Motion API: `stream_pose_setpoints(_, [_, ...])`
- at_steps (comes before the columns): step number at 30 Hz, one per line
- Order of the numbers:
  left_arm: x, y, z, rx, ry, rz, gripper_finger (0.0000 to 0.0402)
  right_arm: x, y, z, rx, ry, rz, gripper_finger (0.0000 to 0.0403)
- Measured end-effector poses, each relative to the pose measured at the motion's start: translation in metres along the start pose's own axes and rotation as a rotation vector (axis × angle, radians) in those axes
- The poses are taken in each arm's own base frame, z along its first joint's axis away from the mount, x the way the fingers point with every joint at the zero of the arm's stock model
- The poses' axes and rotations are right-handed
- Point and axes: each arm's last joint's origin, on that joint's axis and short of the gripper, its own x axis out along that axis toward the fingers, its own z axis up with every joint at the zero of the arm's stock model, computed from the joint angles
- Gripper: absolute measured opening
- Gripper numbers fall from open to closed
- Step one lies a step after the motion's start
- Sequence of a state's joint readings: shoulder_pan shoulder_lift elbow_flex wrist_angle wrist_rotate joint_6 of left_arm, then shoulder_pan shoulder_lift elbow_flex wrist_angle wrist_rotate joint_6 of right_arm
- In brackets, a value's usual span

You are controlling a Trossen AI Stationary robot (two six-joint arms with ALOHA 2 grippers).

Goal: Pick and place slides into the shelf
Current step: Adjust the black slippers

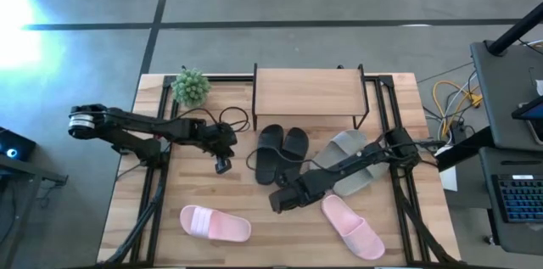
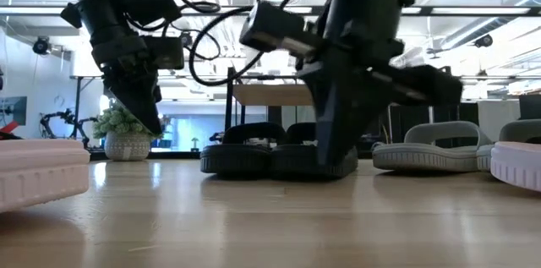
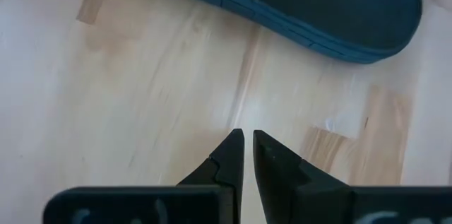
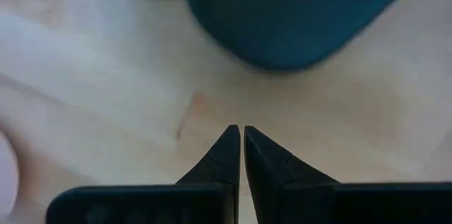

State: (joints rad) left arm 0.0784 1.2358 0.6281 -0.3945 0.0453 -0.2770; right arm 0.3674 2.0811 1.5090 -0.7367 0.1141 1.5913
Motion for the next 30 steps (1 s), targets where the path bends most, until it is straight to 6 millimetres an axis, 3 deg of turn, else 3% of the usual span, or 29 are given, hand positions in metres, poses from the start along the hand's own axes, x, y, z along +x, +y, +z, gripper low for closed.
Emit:
stream_pose_setpoints(6, [0.0,0.0,0.0,0.0,0.0,0.001,0.0018,0.013,-0.014,0.009,0.011,-0.035,-0.058,0.0013])
stream_pose_setpoints(21, [0.0,0.001,0.0,-0.003,-0.006,0.024,0.0018,0.017,-0.02,0.034,-0.007,-0.086,-0.092,0.0013])
stream_pose_setpoints(30, [0.0,0.001,0.0,-0.03,-0.006,0.024,0.0018,0.008,-0.024,0.029,-0.078,-0.081,-0.15,0.0013])
